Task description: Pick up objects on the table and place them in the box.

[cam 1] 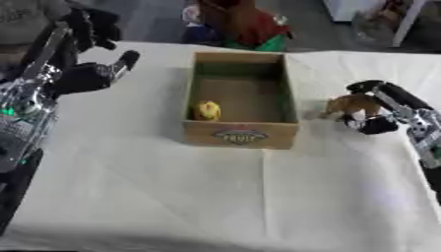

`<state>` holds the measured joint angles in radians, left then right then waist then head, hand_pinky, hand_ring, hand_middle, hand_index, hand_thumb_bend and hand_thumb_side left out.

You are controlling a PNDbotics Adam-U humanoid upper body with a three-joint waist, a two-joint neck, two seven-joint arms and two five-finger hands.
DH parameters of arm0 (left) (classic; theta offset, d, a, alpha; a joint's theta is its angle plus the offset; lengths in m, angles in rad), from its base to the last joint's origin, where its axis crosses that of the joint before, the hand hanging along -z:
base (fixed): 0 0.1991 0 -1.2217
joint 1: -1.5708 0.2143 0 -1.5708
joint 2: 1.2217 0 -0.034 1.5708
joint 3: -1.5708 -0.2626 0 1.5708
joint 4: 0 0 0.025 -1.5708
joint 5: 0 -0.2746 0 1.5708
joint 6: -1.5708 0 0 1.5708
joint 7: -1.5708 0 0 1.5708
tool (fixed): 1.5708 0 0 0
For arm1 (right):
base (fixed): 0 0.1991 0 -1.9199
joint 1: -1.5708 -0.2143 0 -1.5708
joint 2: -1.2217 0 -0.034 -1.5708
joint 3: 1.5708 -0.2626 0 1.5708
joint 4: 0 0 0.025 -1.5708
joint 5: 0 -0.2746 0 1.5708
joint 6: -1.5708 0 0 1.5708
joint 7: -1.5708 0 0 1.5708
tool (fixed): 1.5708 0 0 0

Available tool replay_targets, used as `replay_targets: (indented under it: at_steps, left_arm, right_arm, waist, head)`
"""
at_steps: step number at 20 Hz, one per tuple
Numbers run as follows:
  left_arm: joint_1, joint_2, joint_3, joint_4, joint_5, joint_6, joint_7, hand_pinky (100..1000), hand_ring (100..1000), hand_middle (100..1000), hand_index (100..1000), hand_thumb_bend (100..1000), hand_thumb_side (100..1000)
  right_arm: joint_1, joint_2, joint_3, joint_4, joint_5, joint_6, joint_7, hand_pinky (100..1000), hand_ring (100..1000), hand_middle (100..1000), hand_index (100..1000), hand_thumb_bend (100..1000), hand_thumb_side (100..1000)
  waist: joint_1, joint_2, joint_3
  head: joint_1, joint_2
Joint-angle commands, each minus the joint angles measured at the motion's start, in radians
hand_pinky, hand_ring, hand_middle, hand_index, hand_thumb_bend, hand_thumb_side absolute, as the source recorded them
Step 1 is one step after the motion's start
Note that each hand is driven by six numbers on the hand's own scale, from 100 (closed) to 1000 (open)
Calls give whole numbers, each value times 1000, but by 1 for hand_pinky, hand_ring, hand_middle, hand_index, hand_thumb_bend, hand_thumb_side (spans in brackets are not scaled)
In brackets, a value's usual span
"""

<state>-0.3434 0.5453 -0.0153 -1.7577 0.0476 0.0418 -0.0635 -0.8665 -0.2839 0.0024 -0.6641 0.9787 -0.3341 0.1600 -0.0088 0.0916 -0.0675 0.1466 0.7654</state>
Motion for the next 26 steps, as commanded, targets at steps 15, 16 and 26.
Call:
replay_targets:
  at_steps: [15, 16, 26]
  left_arm:
    - [0, 16, 21, -16, 1, 5, 2, 691, 685, 590, 749, 418, 100]
    - [1, 16, 23, -17, 1, 5, 4, 691, 685, 590, 748, 418, 100]
    - [1, 6, 18, -32, 5, 4, -7, 692, 686, 591, 749, 420, 100]
  right_arm:
    - [-62, -2, -7, -106, -24, -3, -119, 452, 356, 197, 390, 196, 140]
    - [-76, 5, -1, -122, -30, -12, -111, 454, 357, 198, 390, 209, 139]
    - [-205, 146, 40, -148, 24, -67, -67, 468, 359, 205, 395, 284, 162]
  waist:
    - [-3, -17, 11]
    - [-3, -18, 13]
    - [4, -24, 44]
  head:
    - [-4, 5]
    - [-5, 5]
    - [-26, 5]
